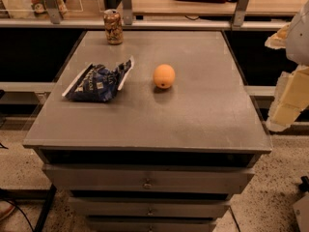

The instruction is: Move blue chip bag near orange can

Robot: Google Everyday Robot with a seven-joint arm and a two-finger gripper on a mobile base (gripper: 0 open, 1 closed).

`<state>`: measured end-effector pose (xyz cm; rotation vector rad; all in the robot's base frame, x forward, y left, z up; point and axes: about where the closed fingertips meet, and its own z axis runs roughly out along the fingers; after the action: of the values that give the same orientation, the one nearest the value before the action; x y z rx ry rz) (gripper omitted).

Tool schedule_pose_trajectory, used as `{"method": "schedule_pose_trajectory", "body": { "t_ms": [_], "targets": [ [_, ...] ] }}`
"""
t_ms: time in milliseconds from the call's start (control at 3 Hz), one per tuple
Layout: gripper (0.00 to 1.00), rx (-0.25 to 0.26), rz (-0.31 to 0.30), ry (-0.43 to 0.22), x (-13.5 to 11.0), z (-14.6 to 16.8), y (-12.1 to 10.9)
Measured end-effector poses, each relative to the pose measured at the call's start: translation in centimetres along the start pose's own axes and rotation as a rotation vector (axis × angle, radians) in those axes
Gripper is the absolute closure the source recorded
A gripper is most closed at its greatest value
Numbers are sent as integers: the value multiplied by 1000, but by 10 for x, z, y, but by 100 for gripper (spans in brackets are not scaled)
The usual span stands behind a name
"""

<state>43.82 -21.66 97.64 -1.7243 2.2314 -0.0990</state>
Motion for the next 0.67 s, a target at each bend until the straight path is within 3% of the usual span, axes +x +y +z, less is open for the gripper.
{"method": "schedule_pose_trajectory", "body": {
  "t_ms": [333, 667],
  "targets": [
    [0, 0, 0, 0, 0, 0, 0],
    [0, -12, -55, 10, -10, 7, -5]
  ]
}}
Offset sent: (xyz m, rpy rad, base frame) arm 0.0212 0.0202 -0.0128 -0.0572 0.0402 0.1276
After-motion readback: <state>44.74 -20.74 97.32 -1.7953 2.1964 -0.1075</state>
